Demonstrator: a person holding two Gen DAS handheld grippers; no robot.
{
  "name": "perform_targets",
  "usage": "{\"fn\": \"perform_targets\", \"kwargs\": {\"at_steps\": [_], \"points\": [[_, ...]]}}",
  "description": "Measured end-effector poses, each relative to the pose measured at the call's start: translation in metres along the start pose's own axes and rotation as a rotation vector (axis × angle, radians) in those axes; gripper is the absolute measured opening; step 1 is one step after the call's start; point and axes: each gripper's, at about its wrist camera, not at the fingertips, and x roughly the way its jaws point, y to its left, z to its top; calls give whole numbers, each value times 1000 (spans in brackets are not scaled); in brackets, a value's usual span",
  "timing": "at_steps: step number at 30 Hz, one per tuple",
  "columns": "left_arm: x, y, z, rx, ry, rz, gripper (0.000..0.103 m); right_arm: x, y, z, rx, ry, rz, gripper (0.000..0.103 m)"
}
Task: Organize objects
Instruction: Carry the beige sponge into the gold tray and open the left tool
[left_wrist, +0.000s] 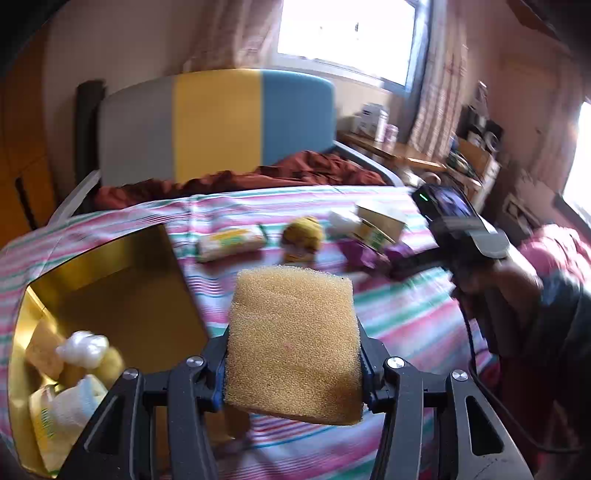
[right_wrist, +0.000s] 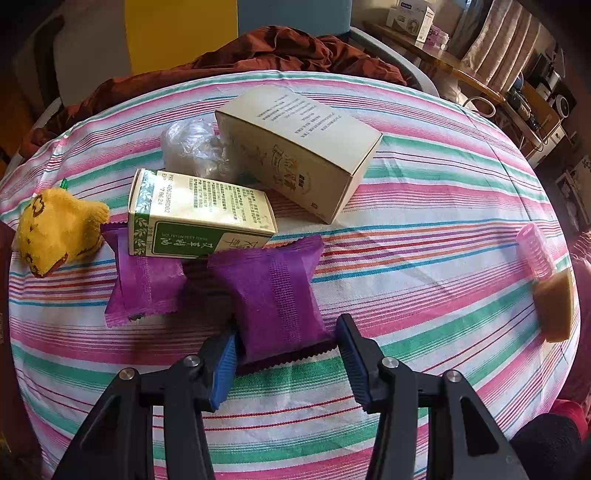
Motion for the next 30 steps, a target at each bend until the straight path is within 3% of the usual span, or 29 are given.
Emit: {"fn": "perform_targets", "kwargs": {"at_steps": [4,10,13,15,19,27,30], "points": [[-4,61,11,-137,3,83,53,10,21,2,-24,-5,-21,51],[-1,153,11,-299,46,198,53,15,15,3,-51,-11,-44,51],[5,195,10,-384,82,218,53,11,16,2,-54,-12,-46,51],[10,215,14,-399,104,246,53,6,9,2,-56,-11,-47,51],[25,247,26,-398,134,310,54,39,1,24,-53,-9,-42,51],[68,295,33,-488,196,335,56,37,2,23,-51,-8,-39,51],[78,300,30,-475,234,371,64,38,2,24,-50,-8,-38,51]]}}
